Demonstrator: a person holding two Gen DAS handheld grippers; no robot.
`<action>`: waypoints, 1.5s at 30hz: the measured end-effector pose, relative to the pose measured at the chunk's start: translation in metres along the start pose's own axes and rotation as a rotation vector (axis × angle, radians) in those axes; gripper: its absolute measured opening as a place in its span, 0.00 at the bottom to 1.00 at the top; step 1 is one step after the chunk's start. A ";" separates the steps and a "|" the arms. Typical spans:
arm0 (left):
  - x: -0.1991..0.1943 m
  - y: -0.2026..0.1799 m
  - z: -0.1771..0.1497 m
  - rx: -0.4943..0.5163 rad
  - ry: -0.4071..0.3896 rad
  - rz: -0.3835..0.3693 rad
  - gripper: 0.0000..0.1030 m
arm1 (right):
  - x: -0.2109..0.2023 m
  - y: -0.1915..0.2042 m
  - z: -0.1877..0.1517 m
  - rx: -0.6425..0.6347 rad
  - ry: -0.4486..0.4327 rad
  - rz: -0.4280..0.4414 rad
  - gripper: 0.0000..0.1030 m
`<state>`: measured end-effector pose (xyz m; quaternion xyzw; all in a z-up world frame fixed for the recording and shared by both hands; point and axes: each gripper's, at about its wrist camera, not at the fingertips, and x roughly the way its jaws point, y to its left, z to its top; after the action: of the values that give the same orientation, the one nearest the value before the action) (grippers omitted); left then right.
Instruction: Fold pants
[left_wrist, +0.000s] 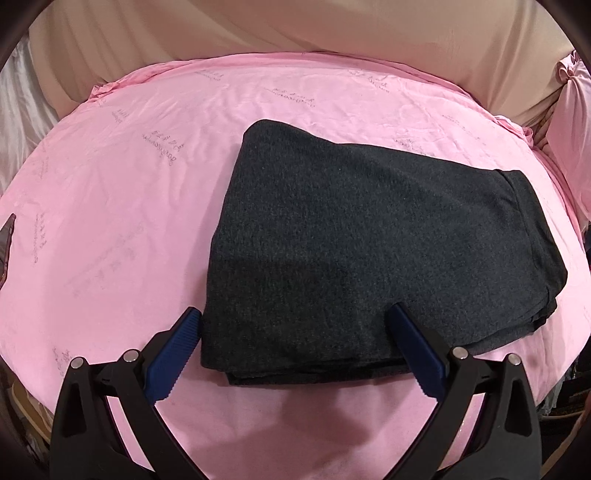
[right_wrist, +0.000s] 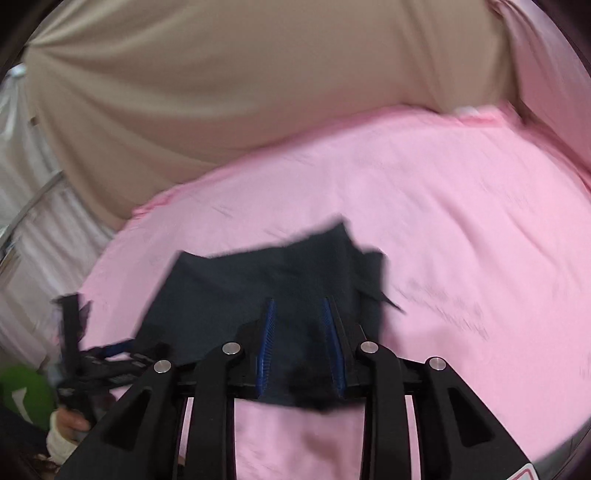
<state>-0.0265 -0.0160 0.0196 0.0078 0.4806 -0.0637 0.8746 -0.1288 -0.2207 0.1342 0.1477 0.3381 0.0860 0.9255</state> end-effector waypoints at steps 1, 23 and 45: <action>0.000 0.000 0.000 -0.001 0.000 0.002 0.96 | 0.006 0.006 0.005 -0.033 -0.001 0.005 0.26; 0.007 0.022 -0.003 -0.090 0.063 -0.114 0.96 | 0.013 -0.053 -0.056 0.176 0.168 -0.041 0.42; -0.035 0.051 0.016 -0.120 -0.010 -0.347 0.95 | -0.015 -0.063 -0.042 0.136 0.104 -0.071 0.72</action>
<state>-0.0257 0.0376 0.0550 -0.1280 0.4733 -0.1849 0.8517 -0.1634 -0.2751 0.0920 0.1934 0.3957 0.0373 0.8970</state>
